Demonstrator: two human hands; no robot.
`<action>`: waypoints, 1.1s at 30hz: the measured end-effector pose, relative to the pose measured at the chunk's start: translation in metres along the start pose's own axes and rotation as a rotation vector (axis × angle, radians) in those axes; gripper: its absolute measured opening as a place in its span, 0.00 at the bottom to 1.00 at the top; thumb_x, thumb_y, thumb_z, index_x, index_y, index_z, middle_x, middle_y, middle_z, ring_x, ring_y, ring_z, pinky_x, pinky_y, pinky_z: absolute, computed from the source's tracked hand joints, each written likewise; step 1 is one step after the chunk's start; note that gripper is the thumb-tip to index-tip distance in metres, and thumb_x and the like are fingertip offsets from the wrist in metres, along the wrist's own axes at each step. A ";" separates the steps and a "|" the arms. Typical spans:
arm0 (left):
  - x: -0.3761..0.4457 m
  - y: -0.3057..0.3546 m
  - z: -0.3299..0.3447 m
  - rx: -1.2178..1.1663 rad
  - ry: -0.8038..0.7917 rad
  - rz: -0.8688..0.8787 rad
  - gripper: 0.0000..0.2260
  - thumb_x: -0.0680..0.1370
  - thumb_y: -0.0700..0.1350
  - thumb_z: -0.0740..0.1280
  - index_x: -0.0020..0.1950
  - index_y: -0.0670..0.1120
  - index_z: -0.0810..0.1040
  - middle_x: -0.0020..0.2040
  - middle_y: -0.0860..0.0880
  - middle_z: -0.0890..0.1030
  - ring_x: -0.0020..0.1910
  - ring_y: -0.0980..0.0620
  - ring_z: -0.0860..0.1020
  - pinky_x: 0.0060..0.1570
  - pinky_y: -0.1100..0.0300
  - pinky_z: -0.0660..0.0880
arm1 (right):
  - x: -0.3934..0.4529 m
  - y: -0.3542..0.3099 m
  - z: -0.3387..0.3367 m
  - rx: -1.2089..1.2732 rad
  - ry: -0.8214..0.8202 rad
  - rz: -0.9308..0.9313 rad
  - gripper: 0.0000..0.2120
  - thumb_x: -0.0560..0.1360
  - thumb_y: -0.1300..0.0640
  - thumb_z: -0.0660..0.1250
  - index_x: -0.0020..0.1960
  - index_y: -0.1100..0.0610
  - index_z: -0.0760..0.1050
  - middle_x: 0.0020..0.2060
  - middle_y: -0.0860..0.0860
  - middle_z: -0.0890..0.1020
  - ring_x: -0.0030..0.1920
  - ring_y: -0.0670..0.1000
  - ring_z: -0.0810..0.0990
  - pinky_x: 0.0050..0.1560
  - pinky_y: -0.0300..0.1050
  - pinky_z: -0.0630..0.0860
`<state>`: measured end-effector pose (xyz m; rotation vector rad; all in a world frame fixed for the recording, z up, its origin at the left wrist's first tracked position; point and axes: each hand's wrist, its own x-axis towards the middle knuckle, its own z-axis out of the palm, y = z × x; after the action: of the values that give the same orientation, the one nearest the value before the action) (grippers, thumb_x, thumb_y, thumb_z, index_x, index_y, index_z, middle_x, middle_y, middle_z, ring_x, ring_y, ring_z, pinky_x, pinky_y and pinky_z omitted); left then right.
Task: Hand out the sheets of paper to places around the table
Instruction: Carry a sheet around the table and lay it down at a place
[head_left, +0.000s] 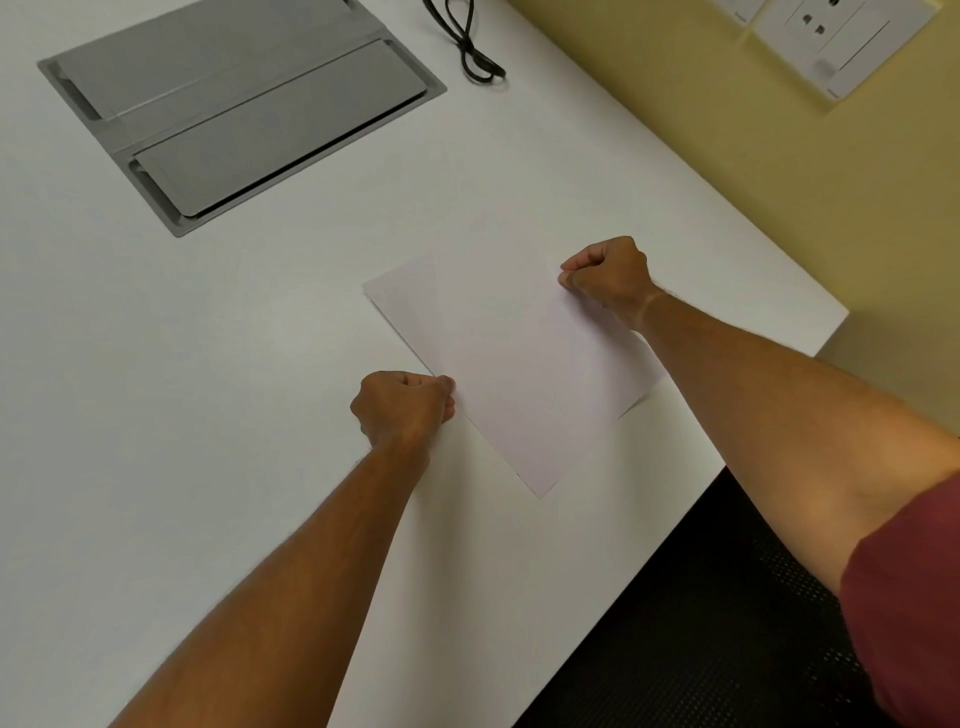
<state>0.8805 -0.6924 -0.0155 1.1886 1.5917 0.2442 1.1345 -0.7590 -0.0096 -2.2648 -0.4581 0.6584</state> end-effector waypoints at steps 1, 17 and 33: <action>0.000 -0.001 0.000 0.008 0.002 0.006 0.07 0.68 0.44 0.78 0.32 0.45 0.83 0.26 0.52 0.82 0.26 0.57 0.82 0.40 0.62 0.79 | 0.000 0.000 0.001 -0.009 0.009 -0.003 0.07 0.70 0.63 0.74 0.48 0.61 0.84 0.41 0.50 0.83 0.39 0.42 0.79 0.29 0.26 0.71; 0.001 -0.004 -0.002 0.095 0.003 0.104 0.10 0.68 0.46 0.77 0.30 0.45 0.81 0.25 0.53 0.81 0.31 0.54 0.83 0.44 0.60 0.78 | -0.009 -0.003 0.006 -0.074 0.077 0.018 0.06 0.70 0.62 0.72 0.44 0.65 0.83 0.45 0.54 0.86 0.42 0.49 0.82 0.39 0.43 0.80; -0.012 0.032 -0.045 0.499 -0.124 0.743 0.35 0.76 0.57 0.67 0.78 0.44 0.60 0.77 0.44 0.65 0.75 0.45 0.62 0.73 0.50 0.59 | -0.086 -0.013 0.024 -0.559 0.250 -0.300 0.34 0.76 0.44 0.63 0.76 0.58 0.61 0.73 0.58 0.67 0.72 0.59 0.64 0.69 0.56 0.62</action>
<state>0.8605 -0.6685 0.0318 2.1221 1.0662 0.2434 1.0492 -0.7795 0.0128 -2.6664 -0.9224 0.0888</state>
